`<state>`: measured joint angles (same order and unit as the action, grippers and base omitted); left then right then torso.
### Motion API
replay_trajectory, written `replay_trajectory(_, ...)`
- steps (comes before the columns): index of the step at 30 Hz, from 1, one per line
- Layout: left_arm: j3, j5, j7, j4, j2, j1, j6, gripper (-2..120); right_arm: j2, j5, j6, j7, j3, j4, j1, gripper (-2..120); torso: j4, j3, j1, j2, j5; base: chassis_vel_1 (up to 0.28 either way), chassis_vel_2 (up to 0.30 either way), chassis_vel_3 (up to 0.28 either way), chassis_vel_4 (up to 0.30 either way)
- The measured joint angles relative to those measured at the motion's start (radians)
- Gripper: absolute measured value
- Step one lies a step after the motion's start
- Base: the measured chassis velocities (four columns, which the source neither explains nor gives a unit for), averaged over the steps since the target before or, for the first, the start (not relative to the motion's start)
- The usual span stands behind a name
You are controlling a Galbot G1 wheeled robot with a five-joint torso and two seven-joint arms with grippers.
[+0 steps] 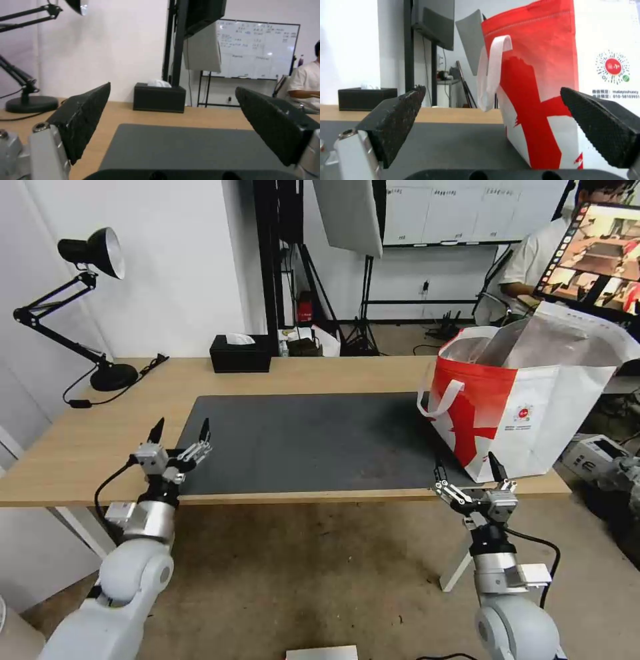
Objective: Pick up the trash from the table and place it into the takeout bag.
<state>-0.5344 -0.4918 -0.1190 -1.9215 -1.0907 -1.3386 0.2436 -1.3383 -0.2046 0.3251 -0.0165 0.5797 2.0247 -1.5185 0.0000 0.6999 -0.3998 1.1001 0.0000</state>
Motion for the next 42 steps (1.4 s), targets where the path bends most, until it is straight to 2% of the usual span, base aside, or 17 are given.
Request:
replay_trajectory(9,-0.045,0.024,0.000,-0.047,-0.033,-0.062,0.004,100,0.002,0.015,0.005,0.001,0.002,0.005,0.001,100,-0.0001,0.000,0.000,0.000,0.0000,0.000,0.000,0.000,0.000)
replay_trajectory(20,-0.049,0.037,0.002,-0.056,-0.067,-0.094,0.022,100,0.005,0.020,0.011,0.001,0.005,0.009,-0.002,100,0.0000,0.000,0.000,0.000,0.0000,0.000,0.000,0.000,0.000)
replay_trajectory(42,-0.045,0.041,0.004,-0.056,-0.068,-0.094,0.022,100,0.006,0.021,0.011,-0.001,0.004,0.012,-0.003,100,-0.0001,0.000,0.000,0.000,0.0001,0.000,0.000,0.000,0.000)
